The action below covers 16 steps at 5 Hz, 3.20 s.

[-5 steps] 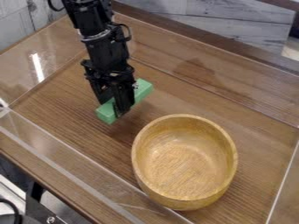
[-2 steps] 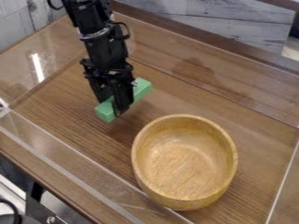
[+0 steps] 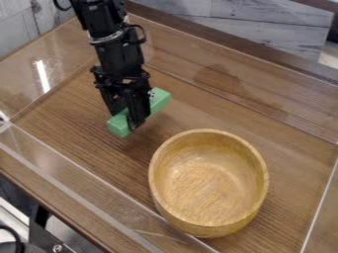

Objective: Remove the green block from inside the brown bowl and put it on the table

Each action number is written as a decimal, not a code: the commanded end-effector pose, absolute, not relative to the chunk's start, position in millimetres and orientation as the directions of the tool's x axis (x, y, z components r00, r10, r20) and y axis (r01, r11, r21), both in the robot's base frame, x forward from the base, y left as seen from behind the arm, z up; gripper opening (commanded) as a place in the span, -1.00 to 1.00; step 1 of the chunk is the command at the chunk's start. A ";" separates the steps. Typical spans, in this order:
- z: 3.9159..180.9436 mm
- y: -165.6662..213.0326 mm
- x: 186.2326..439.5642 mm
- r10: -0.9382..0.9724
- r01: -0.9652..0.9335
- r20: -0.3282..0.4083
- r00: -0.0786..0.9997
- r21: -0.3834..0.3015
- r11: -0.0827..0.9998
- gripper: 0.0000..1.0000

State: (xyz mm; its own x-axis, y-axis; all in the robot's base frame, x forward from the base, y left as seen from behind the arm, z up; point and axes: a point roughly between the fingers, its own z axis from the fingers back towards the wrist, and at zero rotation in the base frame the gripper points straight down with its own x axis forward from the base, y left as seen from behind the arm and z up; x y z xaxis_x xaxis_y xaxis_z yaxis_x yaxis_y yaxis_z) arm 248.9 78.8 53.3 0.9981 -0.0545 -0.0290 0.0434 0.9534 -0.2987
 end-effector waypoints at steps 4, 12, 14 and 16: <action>65.1 89.5 260.0 -0.035 0.035 0.004 0.999 -0.289 0.957 -1.00; 64.9 92.4 262.7 -0.034 0.022 -0.034 0.999 -0.318 0.948 -1.00; 64.4 93.1 264.9 -0.033 0.018 -0.043 0.999 -0.325 0.945 -1.00; 64.1 93.9 268.9 -0.030 0.011 -0.052 0.998 -0.332 0.943 -1.00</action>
